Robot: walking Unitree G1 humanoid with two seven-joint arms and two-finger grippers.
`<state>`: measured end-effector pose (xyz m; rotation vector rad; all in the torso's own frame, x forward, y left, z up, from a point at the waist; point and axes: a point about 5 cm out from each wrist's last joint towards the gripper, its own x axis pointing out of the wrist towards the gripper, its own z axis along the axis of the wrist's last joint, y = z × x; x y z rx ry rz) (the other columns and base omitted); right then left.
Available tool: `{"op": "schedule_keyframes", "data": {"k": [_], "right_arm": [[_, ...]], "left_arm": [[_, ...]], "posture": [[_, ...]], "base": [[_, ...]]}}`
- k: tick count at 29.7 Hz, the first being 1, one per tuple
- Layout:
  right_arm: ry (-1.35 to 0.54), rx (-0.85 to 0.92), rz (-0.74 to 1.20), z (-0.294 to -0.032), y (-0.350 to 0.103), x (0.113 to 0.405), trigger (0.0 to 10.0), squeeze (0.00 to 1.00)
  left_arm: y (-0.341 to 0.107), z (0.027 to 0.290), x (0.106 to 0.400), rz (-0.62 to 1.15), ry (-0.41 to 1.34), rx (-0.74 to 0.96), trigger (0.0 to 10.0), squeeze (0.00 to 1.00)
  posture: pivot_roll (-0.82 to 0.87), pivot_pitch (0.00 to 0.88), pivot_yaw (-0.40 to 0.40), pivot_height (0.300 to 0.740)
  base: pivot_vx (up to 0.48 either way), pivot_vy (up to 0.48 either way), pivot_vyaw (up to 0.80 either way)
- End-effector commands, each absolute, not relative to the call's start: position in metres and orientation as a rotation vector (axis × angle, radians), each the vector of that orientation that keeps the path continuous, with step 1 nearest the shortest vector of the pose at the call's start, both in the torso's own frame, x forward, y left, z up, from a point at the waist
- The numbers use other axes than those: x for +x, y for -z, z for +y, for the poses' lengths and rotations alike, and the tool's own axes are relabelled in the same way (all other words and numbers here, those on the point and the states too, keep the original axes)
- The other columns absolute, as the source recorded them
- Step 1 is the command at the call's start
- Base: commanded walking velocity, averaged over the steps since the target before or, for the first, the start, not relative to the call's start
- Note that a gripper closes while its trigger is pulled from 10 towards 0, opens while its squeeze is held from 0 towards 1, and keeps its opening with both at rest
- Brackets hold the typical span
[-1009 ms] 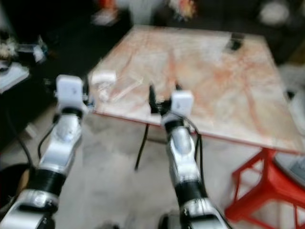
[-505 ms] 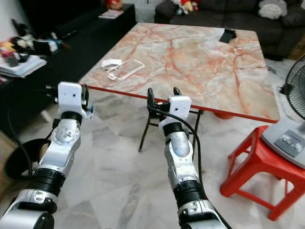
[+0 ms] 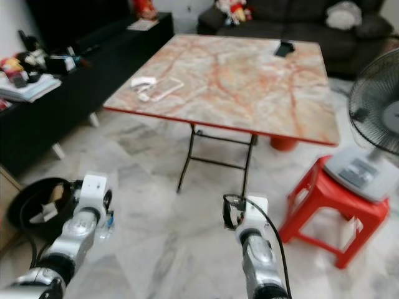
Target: Picking trash to rubbish bin
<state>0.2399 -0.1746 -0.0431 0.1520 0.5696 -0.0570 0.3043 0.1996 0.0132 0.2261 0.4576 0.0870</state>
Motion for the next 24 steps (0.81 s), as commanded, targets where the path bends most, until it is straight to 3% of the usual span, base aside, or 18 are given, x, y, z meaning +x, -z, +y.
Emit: {"op": "schedule_keyframes", "data": {"k": [1,4,11,24], "right_arm": [[0.053,0.137,0.634,-0.173,0.051,0.231,10.0,0.00],[0.072,0.113,0.774,-0.176,0.073,0.199,10.0,0.00],[0.099,0.124,0.875,-0.177,0.088,0.168,10.0,0.00],[0.078,0.118,0.855,-0.172,0.084,0.180,10.0,0.00]], "left_arm": [[0.004,0.203,0.290,0.548,-0.083,0.244,10.0,0.00],[0.020,0.203,0.273,0.627,-0.073,0.267,10.0,0.00],[0.036,0.203,0.255,0.699,-0.063,0.283,10.0,0.00],[0.053,0.210,0.231,0.806,-0.076,0.296,10.0,0.00]], "posture": [[-0.11,0.062,0.015,0.740],[-0.10,0.058,0.014,0.740],[-0.11,0.052,0.015,0.740],[-0.10,0.033,0.020,0.740]], "base": [[0.000,0.000,0.77],[0.000,0.000,0.77],[0.000,0.000,0.77],[0.000,0.000,0.77]]}}
